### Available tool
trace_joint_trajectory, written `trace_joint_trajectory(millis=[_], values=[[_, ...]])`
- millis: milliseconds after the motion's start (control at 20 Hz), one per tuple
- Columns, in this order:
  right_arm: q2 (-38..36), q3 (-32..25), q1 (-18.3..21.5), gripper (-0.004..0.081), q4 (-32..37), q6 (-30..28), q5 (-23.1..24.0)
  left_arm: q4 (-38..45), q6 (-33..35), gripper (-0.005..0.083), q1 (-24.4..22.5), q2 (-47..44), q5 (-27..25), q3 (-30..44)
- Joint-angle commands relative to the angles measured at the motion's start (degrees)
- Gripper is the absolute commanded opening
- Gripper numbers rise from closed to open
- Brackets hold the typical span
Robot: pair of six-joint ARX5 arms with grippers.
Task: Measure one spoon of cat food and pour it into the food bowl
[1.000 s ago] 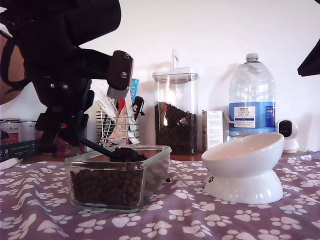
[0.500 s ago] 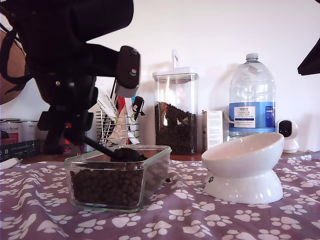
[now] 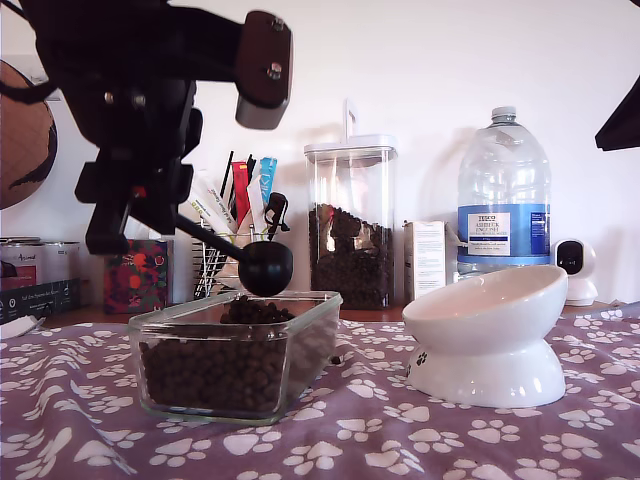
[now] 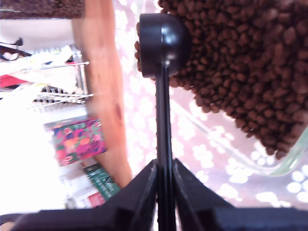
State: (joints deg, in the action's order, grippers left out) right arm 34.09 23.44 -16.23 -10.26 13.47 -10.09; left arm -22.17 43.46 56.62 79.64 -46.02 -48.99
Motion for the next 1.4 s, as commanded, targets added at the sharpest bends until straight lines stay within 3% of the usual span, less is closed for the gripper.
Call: trace_joint_trajectory(millis=[0,400,650,1050,1350], values=[[0.24,-1.40,-0.22,-0.0010,0.61,-0.09,-0.04,0.61,-0.28,-0.0021,1.38,-2.27,-0.81,0.48],[0.24,-1.40,-0.22,-0.0010,0.59,0.09,-0.09,1.86,5.05,-0.0021,4.74,-5.20,-4.07,0.48],[0.24,-1.40,-0.22,-0.0010,0.52,0.11,-0.50,8.52,10.54,-0.0021,5.33,-5.18,-3.63,0.48],[0.24,-1.40,-0.22,-0.0010,0.59,0.28,-0.48,19.12,19.71,-0.0021,5.33,-4.48,5.25,0.48],[0.24,-1.36,-0.20,0.0001,0.72,1.75,-0.37,27.43,24.81,-0.0021,5.33,0.96,11.28,0.48]])
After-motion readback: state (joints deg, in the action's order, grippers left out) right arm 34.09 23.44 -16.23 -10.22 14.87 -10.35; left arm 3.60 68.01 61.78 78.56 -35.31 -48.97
